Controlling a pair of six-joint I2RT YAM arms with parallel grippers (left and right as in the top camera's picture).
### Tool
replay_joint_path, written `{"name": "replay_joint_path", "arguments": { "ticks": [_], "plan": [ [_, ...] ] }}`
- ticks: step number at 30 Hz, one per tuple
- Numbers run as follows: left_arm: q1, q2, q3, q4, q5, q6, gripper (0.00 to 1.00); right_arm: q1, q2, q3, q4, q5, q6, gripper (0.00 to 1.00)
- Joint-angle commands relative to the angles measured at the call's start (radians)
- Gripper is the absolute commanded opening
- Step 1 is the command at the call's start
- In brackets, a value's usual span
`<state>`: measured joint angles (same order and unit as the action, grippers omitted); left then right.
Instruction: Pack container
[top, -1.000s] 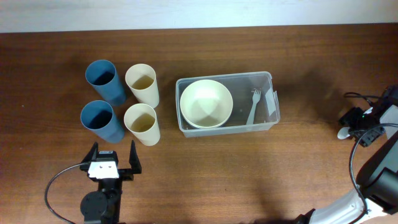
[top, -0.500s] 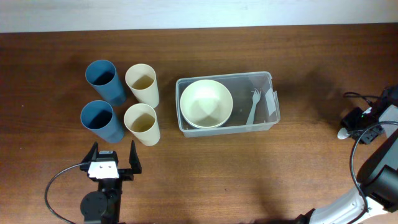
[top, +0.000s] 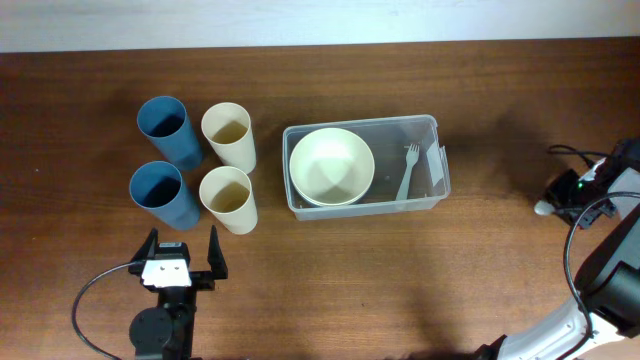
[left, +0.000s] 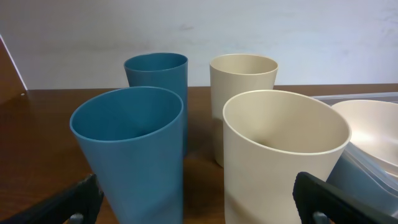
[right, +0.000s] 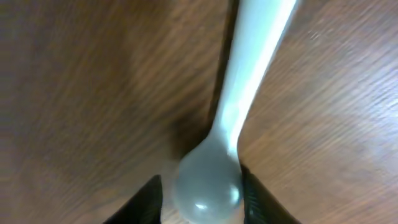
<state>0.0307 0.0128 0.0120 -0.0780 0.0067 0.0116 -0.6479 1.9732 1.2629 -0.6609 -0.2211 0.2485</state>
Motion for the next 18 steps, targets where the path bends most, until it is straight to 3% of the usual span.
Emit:
{"name": "replay_joint_path", "arguments": {
  "ticks": [1,8,13,18],
  "plan": [
    [0.006,-0.006,-0.003,-0.005,-0.003,0.019,1.00,0.006,0.025,0.003,0.006,-0.085,-0.005,0.27],
    [0.006,-0.006,-0.003,-0.005,-0.003,0.019,1.00,0.006,0.024,0.003,0.003,-0.086,-0.005,0.20],
    [0.006,-0.006,-0.003,-0.005,-0.003,0.019,1.00,0.006,0.018,0.003,0.003,-0.085,-0.005,0.08],
    [0.006,-0.006,-0.003,-0.005,-0.003,0.019,1.00,0.006,0.002,0.003,0.003,-0.086,-0.005,0.08]
  ]
}}
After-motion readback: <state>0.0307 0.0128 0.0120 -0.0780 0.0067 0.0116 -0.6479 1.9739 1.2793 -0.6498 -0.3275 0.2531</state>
